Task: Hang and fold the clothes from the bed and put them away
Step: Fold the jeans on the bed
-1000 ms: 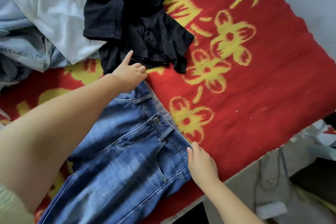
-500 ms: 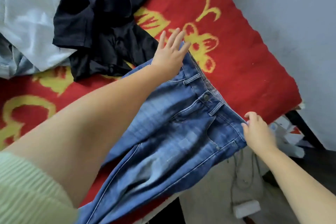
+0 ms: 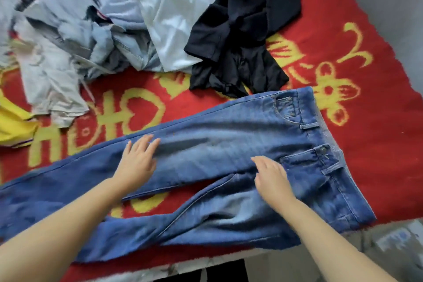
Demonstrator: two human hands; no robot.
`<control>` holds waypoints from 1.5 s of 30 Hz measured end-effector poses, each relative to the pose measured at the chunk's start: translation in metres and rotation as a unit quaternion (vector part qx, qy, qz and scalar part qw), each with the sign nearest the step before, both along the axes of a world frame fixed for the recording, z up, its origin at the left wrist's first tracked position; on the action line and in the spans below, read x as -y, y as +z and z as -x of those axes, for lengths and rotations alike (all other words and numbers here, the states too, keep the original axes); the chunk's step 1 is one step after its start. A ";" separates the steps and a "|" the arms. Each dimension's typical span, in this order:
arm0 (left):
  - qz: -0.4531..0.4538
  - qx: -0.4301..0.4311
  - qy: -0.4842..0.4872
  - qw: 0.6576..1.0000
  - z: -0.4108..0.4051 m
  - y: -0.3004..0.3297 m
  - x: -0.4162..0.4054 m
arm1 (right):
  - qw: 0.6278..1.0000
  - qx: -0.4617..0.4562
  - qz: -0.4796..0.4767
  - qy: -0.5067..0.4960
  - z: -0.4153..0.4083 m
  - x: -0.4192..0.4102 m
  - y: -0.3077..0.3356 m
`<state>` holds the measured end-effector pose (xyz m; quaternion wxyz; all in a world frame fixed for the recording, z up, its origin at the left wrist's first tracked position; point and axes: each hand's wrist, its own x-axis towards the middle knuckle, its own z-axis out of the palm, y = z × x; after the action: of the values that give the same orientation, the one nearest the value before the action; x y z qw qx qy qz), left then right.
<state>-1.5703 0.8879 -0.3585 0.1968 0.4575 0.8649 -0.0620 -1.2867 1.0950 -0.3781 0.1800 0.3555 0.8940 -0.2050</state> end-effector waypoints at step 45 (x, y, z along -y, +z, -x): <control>0.177 0.024 0.064 0.982 0.030 -0.065 0.381 | 0.905 0.205 0.011 0.373 0.123 0.247 -0.008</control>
<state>-1.6006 0.5072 -0.4234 0.2990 0.3610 0.8626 -0.1900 -1.4099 0.8478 -0.3863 0.4260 0.0279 0.9026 -0.0552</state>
